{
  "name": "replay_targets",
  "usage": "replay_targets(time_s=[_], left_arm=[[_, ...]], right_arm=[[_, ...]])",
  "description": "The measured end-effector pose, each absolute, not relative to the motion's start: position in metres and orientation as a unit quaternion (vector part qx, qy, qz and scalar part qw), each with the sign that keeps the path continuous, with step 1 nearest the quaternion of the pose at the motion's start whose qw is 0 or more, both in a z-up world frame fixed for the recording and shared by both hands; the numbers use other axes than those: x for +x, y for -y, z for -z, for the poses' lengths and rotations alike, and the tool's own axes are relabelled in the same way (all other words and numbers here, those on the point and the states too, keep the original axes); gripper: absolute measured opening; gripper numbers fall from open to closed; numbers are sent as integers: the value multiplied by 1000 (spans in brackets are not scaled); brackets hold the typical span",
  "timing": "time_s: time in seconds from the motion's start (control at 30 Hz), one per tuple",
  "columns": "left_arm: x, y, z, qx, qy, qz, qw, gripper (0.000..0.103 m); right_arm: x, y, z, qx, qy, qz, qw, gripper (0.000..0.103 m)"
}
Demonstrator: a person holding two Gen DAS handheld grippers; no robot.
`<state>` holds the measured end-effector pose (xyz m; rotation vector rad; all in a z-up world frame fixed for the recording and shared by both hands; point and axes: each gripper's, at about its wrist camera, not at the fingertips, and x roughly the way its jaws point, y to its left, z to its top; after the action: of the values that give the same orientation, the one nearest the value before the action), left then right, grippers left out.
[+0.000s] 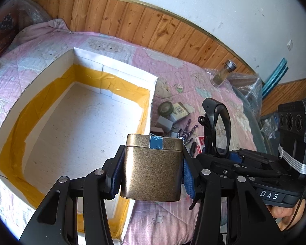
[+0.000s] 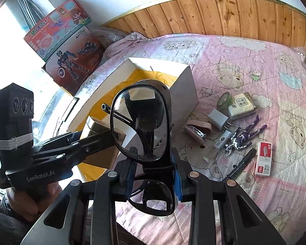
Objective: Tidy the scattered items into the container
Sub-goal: 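Carry the tin and eyeglasses over the white box with both tools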
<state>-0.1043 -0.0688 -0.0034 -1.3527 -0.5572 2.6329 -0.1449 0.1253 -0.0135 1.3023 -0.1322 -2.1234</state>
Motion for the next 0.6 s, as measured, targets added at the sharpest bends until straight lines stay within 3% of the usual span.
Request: replay_targets(time_s=[0.6], left_arm=[[-104, 103, -3, -433, 217, -873, 50, 51]], right_arm=[[-150, -82, -13, 477, 24, 806, 349, 33]])
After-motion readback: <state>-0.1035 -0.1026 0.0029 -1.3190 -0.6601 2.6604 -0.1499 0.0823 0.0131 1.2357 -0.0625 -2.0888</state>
